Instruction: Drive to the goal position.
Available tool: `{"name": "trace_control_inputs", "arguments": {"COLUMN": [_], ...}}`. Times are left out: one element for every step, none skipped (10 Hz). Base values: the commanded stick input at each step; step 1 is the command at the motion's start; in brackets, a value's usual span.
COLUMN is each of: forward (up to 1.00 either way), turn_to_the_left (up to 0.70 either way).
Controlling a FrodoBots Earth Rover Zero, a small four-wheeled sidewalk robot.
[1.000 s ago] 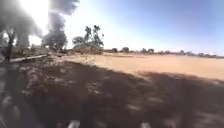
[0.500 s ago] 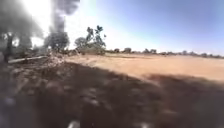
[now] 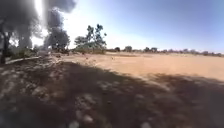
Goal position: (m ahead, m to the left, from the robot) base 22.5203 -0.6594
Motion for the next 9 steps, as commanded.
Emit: {"name": "trace_control_inputs", "arguments": {"forward": [0.7, 0.7, 0.7, 0.7, 0.7, 0.7, 0.7, 0.7, 0.7], "turn_to_the_left": [0.0, 0.0, 0.0, 0.0, 0.0, 0.0, 0.0, 0.0, 0.0]}}
